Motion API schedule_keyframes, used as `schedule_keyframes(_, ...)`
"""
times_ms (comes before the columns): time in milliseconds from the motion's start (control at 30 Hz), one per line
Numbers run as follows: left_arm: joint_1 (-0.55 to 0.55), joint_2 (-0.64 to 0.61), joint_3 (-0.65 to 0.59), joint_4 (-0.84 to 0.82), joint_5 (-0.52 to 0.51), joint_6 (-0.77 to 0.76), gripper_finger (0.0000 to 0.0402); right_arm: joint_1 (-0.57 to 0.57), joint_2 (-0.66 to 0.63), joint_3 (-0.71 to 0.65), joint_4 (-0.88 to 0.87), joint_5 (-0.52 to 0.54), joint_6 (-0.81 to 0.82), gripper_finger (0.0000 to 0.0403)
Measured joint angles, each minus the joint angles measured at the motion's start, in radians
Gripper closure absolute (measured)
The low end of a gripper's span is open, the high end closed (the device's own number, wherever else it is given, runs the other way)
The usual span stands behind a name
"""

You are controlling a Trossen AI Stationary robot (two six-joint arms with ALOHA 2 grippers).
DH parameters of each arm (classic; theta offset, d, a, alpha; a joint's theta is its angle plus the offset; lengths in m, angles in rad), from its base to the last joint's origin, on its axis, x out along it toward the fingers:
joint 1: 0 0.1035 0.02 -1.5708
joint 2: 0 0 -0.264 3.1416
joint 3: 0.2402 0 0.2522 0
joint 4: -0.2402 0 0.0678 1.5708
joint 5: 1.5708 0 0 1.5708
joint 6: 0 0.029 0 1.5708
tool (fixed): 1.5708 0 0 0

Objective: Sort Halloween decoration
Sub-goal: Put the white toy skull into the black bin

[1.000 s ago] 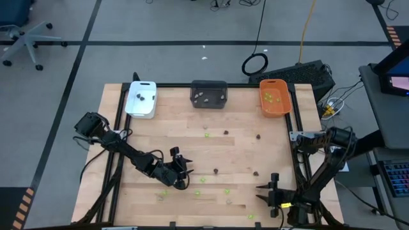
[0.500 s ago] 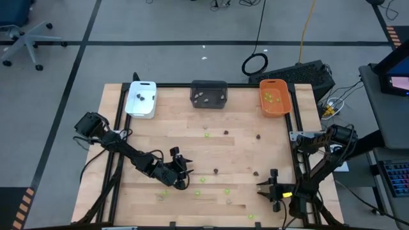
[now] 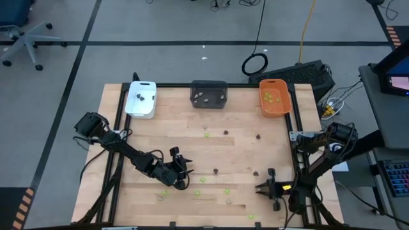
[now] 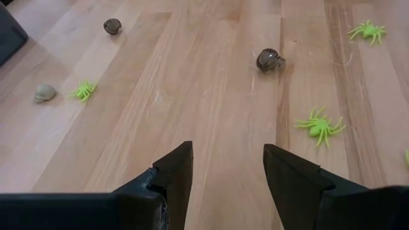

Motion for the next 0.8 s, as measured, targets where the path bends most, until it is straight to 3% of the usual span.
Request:
schedule_keyframes(167,0.000,0.000,0.000,0.000,0.000,0.000,0.0212,-0.001,0.002,-0.001,0.027,0.012,-0.003,0.0360)
schedule_keyframes(533,0.000,0.000,0.000,-0.002,0.000,0.000,0.0212,-0.029,0.006,-0.003,0.176,0.006,-0.086,0.0361)
schedule_keyframes(800,0.000,0.000,0.000,-0.003,0.000,0.000,0.0212,-0.108,0.006,-0.004,0.414,0.049,-0.335,0.0363)
